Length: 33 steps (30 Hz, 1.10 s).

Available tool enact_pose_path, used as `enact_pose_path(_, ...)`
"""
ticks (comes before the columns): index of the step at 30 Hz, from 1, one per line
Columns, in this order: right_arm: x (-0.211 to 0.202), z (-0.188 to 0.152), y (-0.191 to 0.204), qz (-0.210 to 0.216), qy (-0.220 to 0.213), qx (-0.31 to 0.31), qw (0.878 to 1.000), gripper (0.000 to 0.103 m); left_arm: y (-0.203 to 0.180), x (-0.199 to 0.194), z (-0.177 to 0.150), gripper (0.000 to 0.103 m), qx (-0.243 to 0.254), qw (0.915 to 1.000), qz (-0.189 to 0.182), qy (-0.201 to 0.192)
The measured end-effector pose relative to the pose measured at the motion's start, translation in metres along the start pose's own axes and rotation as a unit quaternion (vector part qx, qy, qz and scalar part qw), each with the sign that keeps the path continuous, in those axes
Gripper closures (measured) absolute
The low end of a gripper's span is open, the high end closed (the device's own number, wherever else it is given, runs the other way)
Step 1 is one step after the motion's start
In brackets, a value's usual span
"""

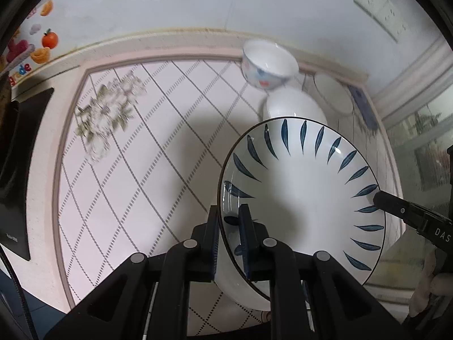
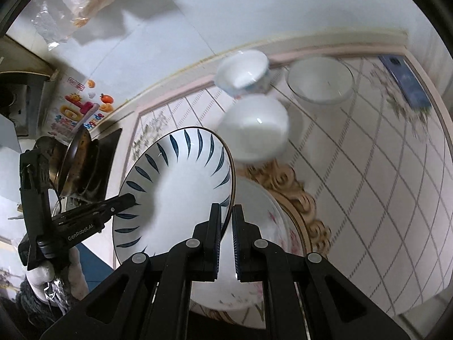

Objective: Organize plates and bowls
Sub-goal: 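Grasp the rim of the blue-striped plate with both tools, then carry the blue-striped plate onto the plate stack and open both tools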

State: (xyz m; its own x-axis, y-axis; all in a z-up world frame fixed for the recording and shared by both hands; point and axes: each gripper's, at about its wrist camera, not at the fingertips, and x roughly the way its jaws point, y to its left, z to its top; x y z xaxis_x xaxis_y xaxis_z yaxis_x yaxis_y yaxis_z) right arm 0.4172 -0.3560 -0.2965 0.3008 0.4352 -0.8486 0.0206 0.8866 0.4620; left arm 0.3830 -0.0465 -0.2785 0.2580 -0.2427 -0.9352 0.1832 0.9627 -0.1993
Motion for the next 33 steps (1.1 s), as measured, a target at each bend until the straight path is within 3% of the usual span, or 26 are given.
enact_pose_path(14, 0.046, -0.046, -0.046, 0.004, 0.035, 0.034, 0.999, 0.094, -0.009, 0.05, -0.027, 0.091, 0.005, 0.9979, 0.023, 0.06)
enact_pose_path(33, 0.067, -0.058, -0.057, 0.007, 0.052, 0.039, 0.998, 0.094, -0.009, 0.066, -0.03, 0.09, -0.015, 0.9957, 0.048, 0.078)
